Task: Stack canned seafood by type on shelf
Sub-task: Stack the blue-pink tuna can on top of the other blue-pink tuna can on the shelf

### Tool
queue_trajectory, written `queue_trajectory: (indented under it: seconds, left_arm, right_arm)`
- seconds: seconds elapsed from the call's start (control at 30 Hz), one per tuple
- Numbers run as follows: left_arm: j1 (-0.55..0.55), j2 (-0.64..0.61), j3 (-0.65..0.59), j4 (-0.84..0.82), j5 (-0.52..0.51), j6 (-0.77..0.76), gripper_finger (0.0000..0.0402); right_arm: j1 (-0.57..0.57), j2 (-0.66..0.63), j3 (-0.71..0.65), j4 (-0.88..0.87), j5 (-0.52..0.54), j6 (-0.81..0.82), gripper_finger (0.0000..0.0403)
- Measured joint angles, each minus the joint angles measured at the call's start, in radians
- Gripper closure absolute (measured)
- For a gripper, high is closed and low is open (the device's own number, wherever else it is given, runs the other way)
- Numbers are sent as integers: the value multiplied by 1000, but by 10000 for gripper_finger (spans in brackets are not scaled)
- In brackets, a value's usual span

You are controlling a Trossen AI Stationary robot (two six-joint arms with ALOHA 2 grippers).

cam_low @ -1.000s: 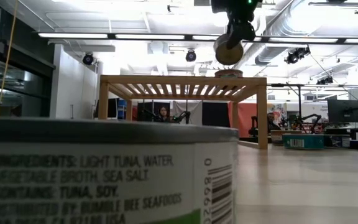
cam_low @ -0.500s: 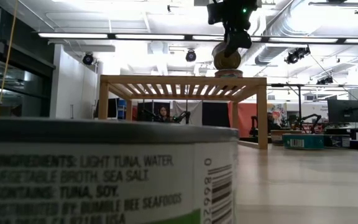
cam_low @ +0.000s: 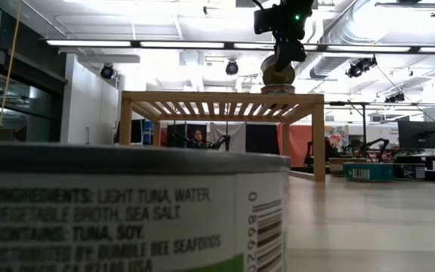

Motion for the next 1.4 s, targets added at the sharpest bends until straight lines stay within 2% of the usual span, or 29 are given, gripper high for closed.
queue_trajectory:
  seconds: [0.4,0.57,0.77,1.4]
  left_arm:
    - [0,0,0,-28,0,3,401]
    - [0,0,0,-56,0,-27,401]
    - [0,0,0,-55,0,-28,401]
    - [0,0,0,-53,0,-24,401]
  right_arm:
    - [-16,7,0,-1,-1,-2,223]
    - [-25,13,0,7,-4,2,210]
    - [-23,13,2,12,-80,3,191]
    - [-24,14,1,-5,-101,2,187]
